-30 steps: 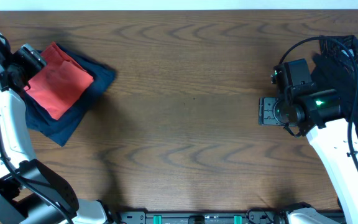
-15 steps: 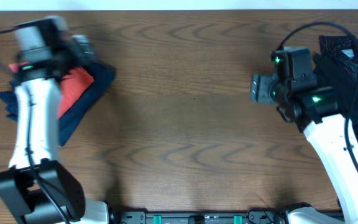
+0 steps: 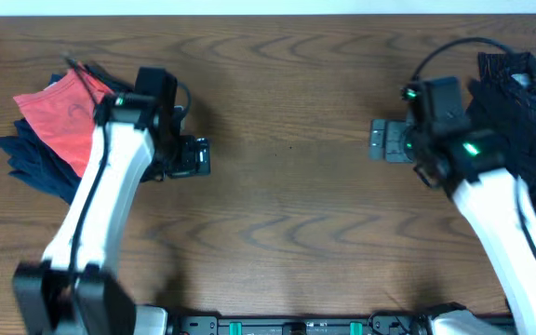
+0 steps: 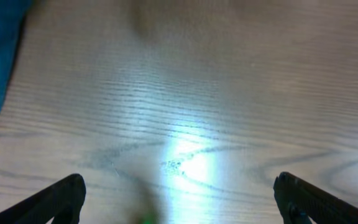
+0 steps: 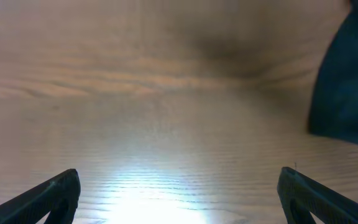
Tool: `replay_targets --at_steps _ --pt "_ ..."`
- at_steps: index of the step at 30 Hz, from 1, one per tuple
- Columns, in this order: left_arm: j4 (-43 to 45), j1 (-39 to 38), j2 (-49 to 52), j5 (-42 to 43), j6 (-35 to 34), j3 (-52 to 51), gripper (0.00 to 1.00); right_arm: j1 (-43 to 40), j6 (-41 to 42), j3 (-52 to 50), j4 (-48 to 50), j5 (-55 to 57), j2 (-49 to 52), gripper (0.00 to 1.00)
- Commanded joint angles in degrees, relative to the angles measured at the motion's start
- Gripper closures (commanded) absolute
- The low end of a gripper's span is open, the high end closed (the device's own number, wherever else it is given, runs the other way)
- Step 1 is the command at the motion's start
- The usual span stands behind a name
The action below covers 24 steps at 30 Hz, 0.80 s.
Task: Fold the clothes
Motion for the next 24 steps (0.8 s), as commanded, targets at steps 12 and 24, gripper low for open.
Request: replay_targets --at_steps 12,24 --pt "24.81 -2.49 -63.58 -1.09 -0.72 -29.05 0.02 0.70 3.37 -17.14 1.88 5.33 -40.74 0.01" --pt "16.33 -2.49 -80.15 -1.09 -0.72 -29.05 0.02 0.70 3.76 -17.84 -21.22 5.35 -44.22 0.01"
